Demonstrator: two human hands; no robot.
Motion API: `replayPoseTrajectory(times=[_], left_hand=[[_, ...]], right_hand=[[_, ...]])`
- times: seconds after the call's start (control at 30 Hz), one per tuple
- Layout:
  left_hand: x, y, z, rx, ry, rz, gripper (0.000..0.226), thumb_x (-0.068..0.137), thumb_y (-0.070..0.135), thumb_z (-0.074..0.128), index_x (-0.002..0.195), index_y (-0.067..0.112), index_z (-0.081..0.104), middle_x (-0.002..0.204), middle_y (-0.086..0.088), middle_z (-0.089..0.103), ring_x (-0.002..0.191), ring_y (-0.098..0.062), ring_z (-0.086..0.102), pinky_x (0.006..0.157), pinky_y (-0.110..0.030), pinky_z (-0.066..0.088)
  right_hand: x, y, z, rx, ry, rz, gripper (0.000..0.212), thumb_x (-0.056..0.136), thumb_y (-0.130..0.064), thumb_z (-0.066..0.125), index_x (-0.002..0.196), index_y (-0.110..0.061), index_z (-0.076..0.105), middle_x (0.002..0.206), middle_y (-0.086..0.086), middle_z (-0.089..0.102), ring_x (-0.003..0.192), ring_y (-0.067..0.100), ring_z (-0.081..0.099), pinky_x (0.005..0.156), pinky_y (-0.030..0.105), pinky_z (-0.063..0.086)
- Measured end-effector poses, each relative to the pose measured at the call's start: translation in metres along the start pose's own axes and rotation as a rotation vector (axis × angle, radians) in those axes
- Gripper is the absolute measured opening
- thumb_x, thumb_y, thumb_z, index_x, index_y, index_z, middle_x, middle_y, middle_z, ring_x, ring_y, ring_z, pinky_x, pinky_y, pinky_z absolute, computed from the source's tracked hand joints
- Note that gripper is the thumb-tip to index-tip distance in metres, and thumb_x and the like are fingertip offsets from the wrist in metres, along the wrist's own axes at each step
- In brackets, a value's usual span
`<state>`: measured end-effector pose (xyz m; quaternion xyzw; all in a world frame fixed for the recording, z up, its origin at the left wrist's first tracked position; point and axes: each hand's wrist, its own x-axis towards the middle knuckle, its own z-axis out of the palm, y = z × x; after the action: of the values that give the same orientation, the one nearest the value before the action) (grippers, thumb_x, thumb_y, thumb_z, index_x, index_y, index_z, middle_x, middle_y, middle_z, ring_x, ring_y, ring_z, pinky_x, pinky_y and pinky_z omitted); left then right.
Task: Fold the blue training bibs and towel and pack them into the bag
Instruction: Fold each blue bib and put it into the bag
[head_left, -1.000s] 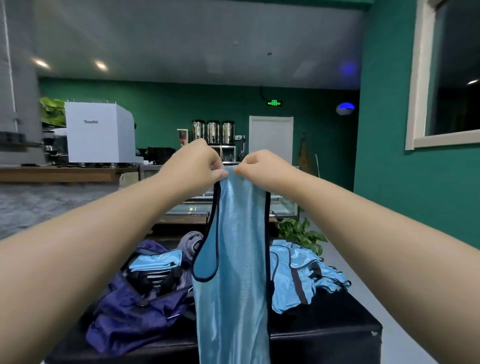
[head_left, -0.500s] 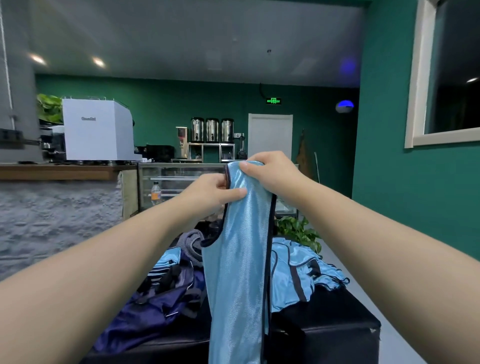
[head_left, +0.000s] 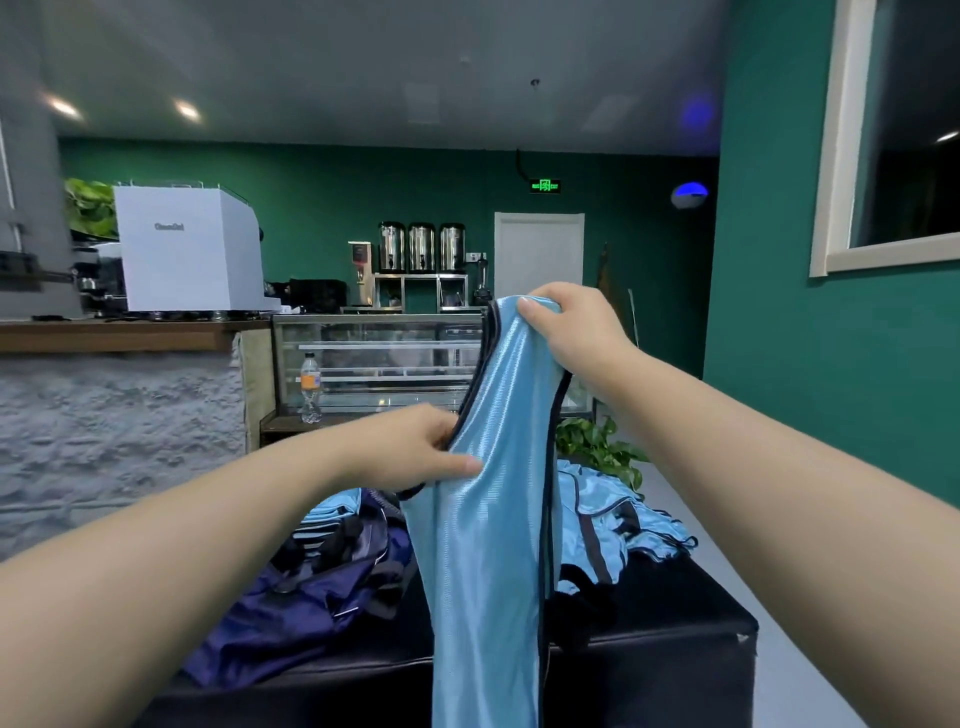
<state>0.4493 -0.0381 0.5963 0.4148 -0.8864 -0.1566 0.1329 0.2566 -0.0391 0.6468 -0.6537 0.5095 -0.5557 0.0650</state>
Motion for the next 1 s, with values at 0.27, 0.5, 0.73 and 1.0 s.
replayPoseTrajectory(times=[0.27,0.5,0.73,1.0], left_hand=[[-0.008,-0.026,0.005,0.884,-0.087,-0.039,0.045,0.097,0.056,0.035,0.111,0.017,0.051,0.112,0.0,0.057,0.101,-0.022,0.055,0.081,-0.032,0.041],[-0.009,-0.031,-0.01,0.42,0.338,0.395,0.038,0.087,0.067,0.025,0.074,0.035,0.041,0.083,0.014,0.047,0.076,-0.001,0.05,0.068,-0.022,0.039],[-0.016,-0.039,-0.006,0.473,0.249,0.4,0.035,0.087,0.067,0.024,0.077,0.04,0.044,0.081,0.015,0.042,0.079,0.0,0.047,0.067,-0.017,0.035],[-0.012,-0.043,0.005,0.05,0.491,0.259,0.02,0.081,0.028,0.071,0.089,0.038,0.055,0.093,0.017,0.059,0.081,0.001,0.055,0.071,-0.019,0.044]], right_hand=[[0.003,0.041,-0.021,-0.069,-0.072,0.087,0.017,0.098,-0.027,0.052,0.093,-0.015,0.063,0.084,-0.005,0.059,0.078,0.012,0.054,0.062,0.022,0.042],[0.002,0.026,-0.038,-0.08,0.234,-0.123,0.014,0.101,-0.024,0.044,0.1,-0.018,0.057,0.087,-0.008,0.054,0.073,0.002,0.047,0.061,0.017,0.037],[0.001,0.024,-0.045,-0.139,0.089,-0.084,0.015,0.099,-0.026,0.05,0.098,-0.016,0.061,0.094,-0.002,0.059,0.083,0.012,0.052,0.065,0.02,0.04],[0.015,0.032,-0.039,-0.104,0.047,-0.062,0.016,0.098,-0.029,0.051,0.097,-0.017,0.062,0.086,-0.01,0.056,0.082,0.011,0.055,0.074,0.027,0.046]])
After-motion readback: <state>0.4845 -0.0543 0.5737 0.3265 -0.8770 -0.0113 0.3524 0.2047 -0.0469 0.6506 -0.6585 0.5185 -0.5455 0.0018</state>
